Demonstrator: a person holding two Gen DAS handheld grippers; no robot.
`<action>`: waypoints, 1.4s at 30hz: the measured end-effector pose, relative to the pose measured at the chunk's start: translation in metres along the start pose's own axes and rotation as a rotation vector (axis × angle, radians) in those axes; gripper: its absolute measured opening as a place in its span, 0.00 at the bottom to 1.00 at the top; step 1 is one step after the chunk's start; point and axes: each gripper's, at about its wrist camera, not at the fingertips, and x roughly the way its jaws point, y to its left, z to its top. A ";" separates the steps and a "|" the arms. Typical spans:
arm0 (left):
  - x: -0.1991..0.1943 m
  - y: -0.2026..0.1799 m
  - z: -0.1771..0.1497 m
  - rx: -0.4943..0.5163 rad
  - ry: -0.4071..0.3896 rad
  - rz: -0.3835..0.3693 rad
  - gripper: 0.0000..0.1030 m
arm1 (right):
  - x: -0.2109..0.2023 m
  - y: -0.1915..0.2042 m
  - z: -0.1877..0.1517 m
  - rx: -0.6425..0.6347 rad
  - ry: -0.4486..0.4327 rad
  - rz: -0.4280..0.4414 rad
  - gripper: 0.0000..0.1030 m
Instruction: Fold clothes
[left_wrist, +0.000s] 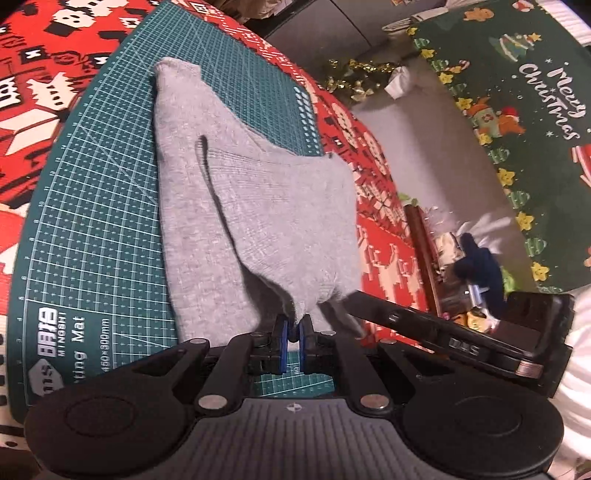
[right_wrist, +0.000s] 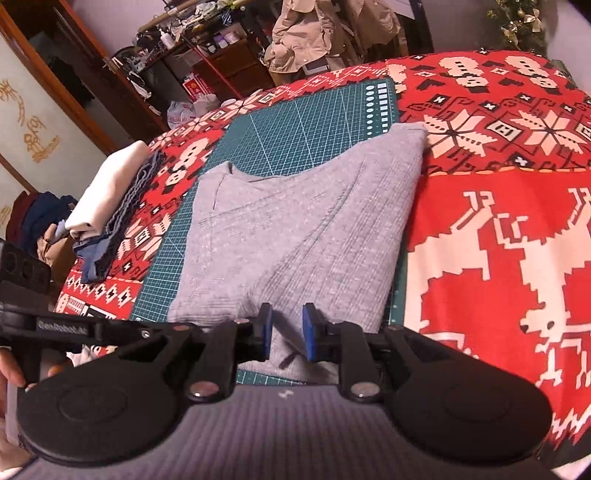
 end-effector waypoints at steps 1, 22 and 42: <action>0.001 0.001 -0.001 0.000 0.000 0.016 0.06 | -0.003 -0.001 -0.002 -0.002 -0.001 0.007 0.20; 0.000 -0.003 -0.002 0.063 0.012 0.104 0.07 | -0.030 -0.021 -0.028 0.023 0.037 -0.057 0.17; -0.029 -0.019 0.042 0.279 -0.177 0.272 0.24 | -0.028 -0.037 -0.010 0.056 -0.034 -0.080 0.08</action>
